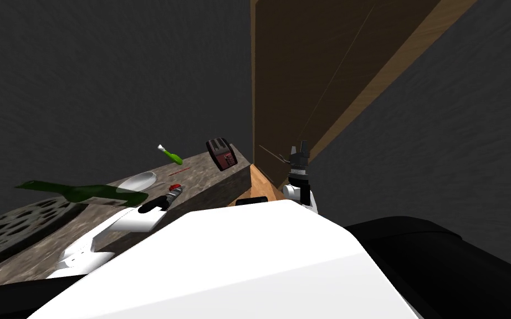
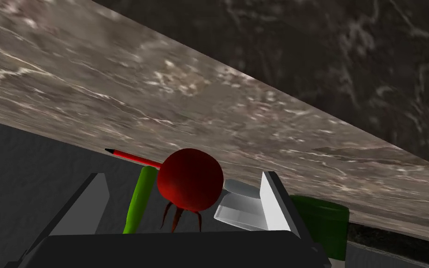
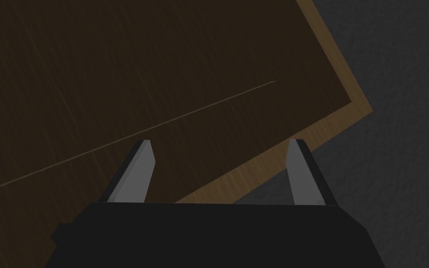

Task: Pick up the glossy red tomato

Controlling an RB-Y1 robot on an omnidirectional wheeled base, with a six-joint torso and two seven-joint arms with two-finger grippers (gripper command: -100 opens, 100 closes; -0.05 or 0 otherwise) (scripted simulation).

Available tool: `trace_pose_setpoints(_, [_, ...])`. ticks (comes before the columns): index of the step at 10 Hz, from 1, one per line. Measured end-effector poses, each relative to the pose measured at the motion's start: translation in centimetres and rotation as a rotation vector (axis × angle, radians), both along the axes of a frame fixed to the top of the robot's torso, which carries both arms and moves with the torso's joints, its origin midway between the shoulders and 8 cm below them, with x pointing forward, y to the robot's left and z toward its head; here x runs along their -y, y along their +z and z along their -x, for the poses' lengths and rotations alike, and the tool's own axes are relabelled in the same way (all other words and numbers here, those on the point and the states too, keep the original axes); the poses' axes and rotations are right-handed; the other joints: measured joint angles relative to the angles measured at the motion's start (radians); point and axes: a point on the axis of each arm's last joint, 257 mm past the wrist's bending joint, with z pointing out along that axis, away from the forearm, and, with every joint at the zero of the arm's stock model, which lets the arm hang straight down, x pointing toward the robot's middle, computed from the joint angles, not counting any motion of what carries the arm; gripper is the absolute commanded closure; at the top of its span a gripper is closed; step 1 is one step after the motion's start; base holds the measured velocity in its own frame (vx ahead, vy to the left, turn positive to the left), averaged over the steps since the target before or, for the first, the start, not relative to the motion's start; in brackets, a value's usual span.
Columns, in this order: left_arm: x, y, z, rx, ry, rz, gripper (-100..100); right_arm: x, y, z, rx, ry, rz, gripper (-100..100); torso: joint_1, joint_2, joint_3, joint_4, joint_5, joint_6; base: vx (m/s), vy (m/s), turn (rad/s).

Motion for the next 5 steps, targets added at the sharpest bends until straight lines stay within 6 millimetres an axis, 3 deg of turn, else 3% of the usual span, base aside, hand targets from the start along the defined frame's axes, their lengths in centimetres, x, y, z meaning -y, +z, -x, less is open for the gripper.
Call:
trace_pose_setpoints(2, [-2.0, 0.5, 0.9, -0.036, 0.030, -0.033, -100, 0.0, 0.0, 0.0, 0.000, 0.000, 0.000, 0, 0.007, -0.003, -0.002, -0.001, 0.001, 0.000, 0.087, 0.084, -0.063])
trace_pose_setpoints(3, [-2.1, 0.6, 0.9, -0.038, 0.033, -0.035, 0, 0.0, 0.0, 0.0, 0.000, 0.000, 0.000, 0, 0.004, 0.000, 0.000, 0.000, 0.001, 0.000, 0.009, 0.010, 0.002])
trace_pose_setpoints(4, [-2.1, 0.6, 0.9, -0.038, 0.032, -0.035, -100, 0.0, 0.0, 0.0, 0.000, 0.000, 0.000, 0, 0.001, 0.003, 0.002, 0.001, 0.001, 0.000, -0.012, 0.007, 0.022])
trace_pose_setpoints(5, [-1.8, 0.3, 0.3, -0.039, 0.025, -0.030, -100, 0.0, 0.0, 0.0, 0.000, 0.000, 0.000, 0, 0.000, 0.005, 0.003, 0.001, 0.000, 0.000, -0.039, 0.004, 0.023])
